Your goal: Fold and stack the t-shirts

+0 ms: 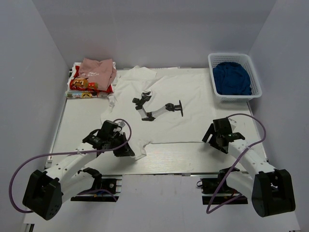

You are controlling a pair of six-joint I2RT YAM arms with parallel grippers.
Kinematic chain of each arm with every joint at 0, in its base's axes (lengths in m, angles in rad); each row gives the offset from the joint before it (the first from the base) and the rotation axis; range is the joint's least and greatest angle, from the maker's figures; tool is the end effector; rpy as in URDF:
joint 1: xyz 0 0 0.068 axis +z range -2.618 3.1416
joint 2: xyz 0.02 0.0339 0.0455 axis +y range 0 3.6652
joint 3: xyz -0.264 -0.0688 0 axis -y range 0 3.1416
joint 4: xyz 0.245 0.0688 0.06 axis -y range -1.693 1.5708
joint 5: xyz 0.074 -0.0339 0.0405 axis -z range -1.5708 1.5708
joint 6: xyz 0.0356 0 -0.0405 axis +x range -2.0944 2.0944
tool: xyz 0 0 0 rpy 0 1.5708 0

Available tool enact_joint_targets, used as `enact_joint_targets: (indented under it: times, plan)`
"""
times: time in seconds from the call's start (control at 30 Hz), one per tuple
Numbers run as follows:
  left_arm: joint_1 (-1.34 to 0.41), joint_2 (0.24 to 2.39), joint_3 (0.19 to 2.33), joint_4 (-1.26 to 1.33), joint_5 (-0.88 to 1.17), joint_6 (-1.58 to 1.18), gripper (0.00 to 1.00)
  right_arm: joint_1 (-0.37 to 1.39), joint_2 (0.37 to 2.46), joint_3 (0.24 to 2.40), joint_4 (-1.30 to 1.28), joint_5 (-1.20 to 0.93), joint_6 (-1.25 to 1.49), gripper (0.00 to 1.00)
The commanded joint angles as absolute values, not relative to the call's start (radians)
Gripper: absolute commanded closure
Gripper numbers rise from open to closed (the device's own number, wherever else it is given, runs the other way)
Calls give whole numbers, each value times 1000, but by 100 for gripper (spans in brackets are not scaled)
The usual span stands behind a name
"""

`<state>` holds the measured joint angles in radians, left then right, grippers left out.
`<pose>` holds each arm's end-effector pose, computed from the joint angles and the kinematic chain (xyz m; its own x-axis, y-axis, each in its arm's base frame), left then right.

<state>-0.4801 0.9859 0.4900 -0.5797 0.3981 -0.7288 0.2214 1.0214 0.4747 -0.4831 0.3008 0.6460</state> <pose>0.1436 -0.0903 0.1758 -0.9745 -0.1847 -0.1273 -0.0802 0.8171 -0.5709 0.1762 0.0289 0.1700 -0.7044 0.4308 -0.5641 0.4548 0.8841 0.1072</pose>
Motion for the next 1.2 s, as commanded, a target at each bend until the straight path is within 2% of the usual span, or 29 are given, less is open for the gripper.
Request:
enact_joint_targets:
  times: [0.0,0.2,0.3,0.33,0.47,0.53,0.57,0.77,0.93,1.17]
  plan:
    - [-483,969,543,-511,428,-689,100,210,1032,451,-347,285,686,10]
    - [-483,979,614,-534,351,-667,100,207,1083,422,-219,302,704,11]
    - [-483,970,624,-511,341,-687,100,203,1091,408,-176,310,713,37]
    - [-483,969,624,-511,309,-687,100,202,1094,408,-169,308,716,53]
    - [-474,960,669,-581,155,-753,100,204,1078,420,-193,320,703,80]
    - [-474,950,679,-581,103,-771,100,204,1066,420,-204,342,695,89]
    - [-463,950,680,-581,83,-782,100,206,1063,417,-192,342,681,100]
    - [-463,997,735,-499,80,-793,100,204,1095,451,-164,321,649,100]
    - [-463,1129,825,-489,72,-784,100,203,1138,528,-164,317,611,100]
    - [-440,1276,1021,-644,-221,-796,100,202,1216,664,-166,379,584,100]
